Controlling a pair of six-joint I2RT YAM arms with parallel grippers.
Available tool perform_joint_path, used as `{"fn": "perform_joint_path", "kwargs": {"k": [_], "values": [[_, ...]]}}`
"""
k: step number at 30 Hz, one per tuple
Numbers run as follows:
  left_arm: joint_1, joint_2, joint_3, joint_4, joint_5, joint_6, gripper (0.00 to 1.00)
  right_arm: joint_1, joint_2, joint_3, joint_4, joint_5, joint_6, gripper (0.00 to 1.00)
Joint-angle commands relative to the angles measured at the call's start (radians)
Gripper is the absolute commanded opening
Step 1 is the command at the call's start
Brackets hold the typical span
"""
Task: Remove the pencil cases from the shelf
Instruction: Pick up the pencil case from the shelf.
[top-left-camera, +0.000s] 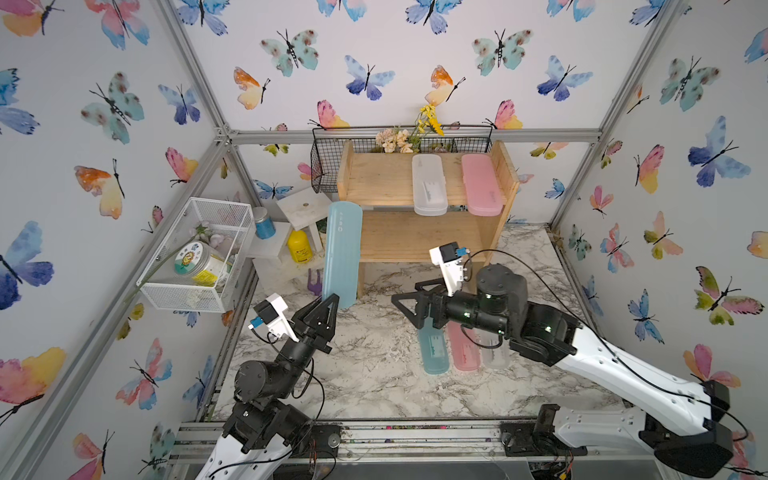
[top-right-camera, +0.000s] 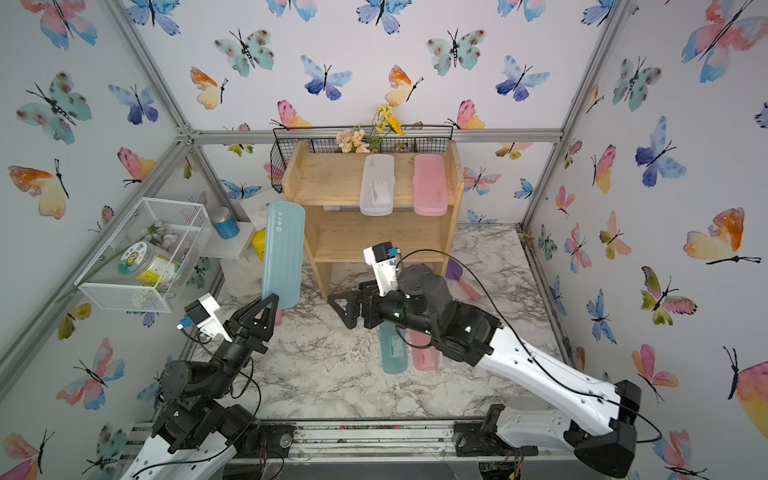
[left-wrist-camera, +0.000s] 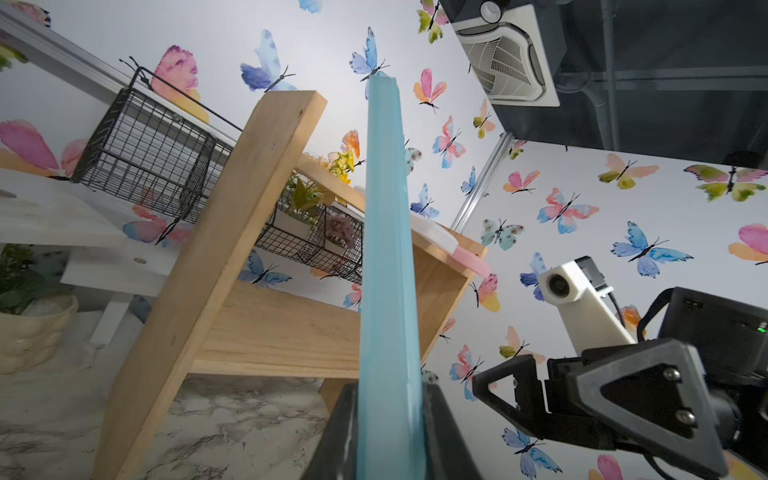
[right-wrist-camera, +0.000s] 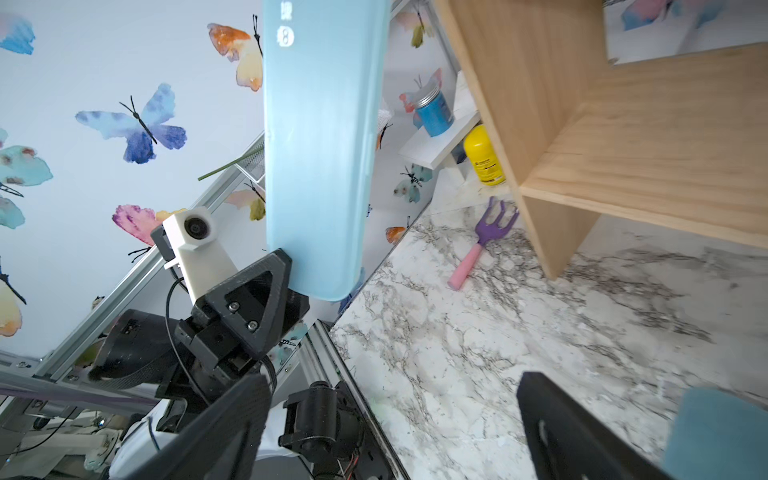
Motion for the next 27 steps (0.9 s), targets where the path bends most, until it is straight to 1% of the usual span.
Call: {"fn": "perform_joint_path", "kwargs": {"k": [1,7,12,18,22,27], "values": [[-0.003,-0.035,0.01,-0.02,-0.059,0.035,0.01,0.006,0.071,0.03,0.153,0.016,0.048,0.99],[-0.003,-0.057,0.014,-0.069,-0.07,0.045,0.02,0.01,0.232,0.192,0.19,-0.051,0.057,0.99],[-0.003,-0.065,0.017,-0.092,-0.082,0.052,0.02,0.016,0.342,0.311,0.194,-0.07,0.06,0.99],[-0.003,-0.058,0.016,-0.093,-0.088,0.052,0.02,0.018,0.435,0.437,0.116,-0.051,0.057,0.99],[-0.003,-0.049,0.018,-0.092,-0.09,0.051,0.03,0.018,0.484,0.504,0.05,-0.005,0.049,0.99],[-0.004,-0.045,0.018,-0.092,-0.091,0.055,0.03,0.022,0.524,0.542,0.037,-0.002,0.049,0.99]]}}
